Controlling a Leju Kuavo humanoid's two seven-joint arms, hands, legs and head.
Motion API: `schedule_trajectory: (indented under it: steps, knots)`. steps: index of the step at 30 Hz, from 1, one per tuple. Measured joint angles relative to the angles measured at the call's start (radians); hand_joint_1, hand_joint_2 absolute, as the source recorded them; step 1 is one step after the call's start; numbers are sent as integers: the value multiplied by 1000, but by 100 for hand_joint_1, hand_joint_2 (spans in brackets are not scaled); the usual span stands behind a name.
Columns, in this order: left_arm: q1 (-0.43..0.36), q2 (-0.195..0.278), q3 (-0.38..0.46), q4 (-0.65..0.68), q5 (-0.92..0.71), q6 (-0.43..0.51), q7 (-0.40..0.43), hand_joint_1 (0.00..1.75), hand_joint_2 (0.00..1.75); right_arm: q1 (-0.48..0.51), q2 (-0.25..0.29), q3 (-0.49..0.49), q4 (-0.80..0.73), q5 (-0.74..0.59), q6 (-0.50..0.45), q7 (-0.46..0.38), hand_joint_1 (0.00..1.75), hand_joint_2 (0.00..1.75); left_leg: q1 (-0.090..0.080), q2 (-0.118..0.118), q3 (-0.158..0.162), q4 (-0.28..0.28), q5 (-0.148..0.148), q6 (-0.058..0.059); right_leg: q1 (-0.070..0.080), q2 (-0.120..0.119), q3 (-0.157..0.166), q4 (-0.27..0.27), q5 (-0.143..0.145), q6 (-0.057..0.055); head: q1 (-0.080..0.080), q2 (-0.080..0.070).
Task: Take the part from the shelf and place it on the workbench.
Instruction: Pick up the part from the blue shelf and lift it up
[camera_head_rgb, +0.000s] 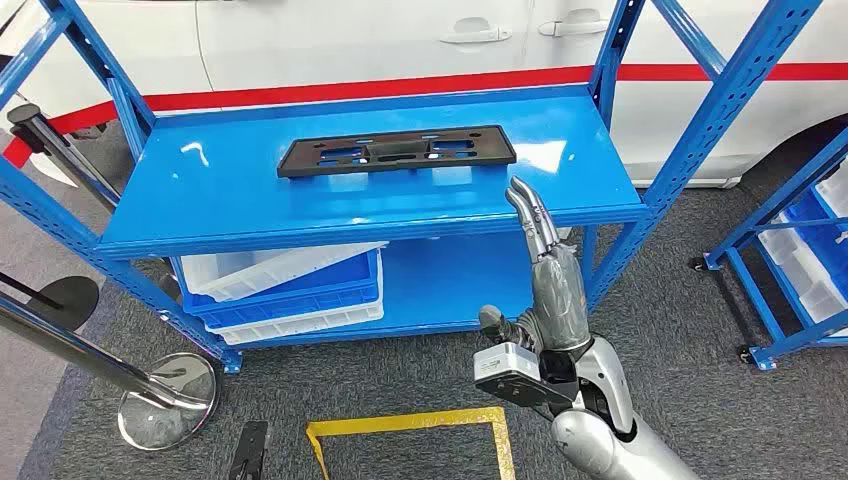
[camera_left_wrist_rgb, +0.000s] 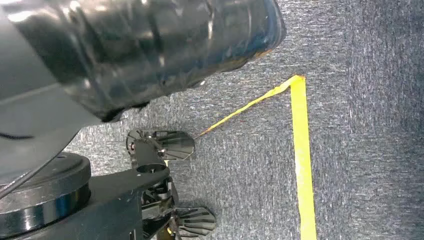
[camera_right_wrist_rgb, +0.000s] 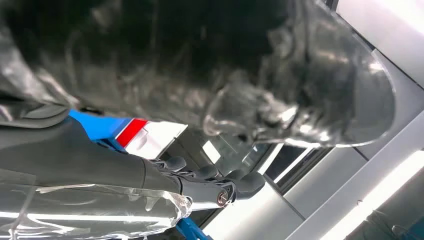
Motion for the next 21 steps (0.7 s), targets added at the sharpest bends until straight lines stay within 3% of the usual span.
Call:
schedule_trajectory:
  steps: [8,10,12,14,16,18,19,20,21]
  knots:
    - [0,1,-3,0,10,-1,4,0,0,0,0,-3,0,0,0,2,0,0,-1,0,-2,4,-2,2,-3,0,0,-1,2,2,0,0]
    - [0,2,-5,0,11,-1,5,0,0,1,0,-3,0,0,0,3,0,0,-4,-1,-9,10,-5,12,-13,0,-1,-6,7,9,-2,0]
    - [-1,4,-7,0,14,-3,5,0,0,2,0,-4,-1,-7,0,5,0,0,-11,-1,-12,4,2,31,-19,2,3,-24,17,20,-6,0]
    - [-1,2,-8,0,19,-6,5,0,0,3,-1,-6,-3,-24,0,3,0,0,-8,3,12,-42,28,51,-15,-4,10,-38,23,27,-4,0]
    - [-1,-1,-12,0,23,-11,6,0,0,1,-2,-9,-4,-42,0,-1,0,0,-2,9,38,-86,51,63,-6,-11,-18,20,-6,24,4,0]
    - [-2,-1,-17,0,28,-17,8,0,0,3,-3,-11,-4,-53,0,-2,0,0,-3,14,46,-91,50,64,-2,-12,-77,135,-48,24,8,0]
    - [-2,-1,-19,0,29,-20,10,0,0,6,-4,-11,-4,-57,1,-3,0,0,-2,14,48,-89,46,63,-2,-13,-99,174,-52,26,8,0]
    - [-1,-1,-21,0,31,-23,12,0,0,7,-6,-12,-4,-60,3,-3,0,0,0,13,52,-85,39,61,-4,-14,-105,179,-39,29,8,0]
    - [0,-1,-22,0,32,-26,14,0,0,7,-7,-14,-4,-63,4,-3,0,0,3,11,56,-77,29,56,-6,-16,-95,151,-10,33,8,0]
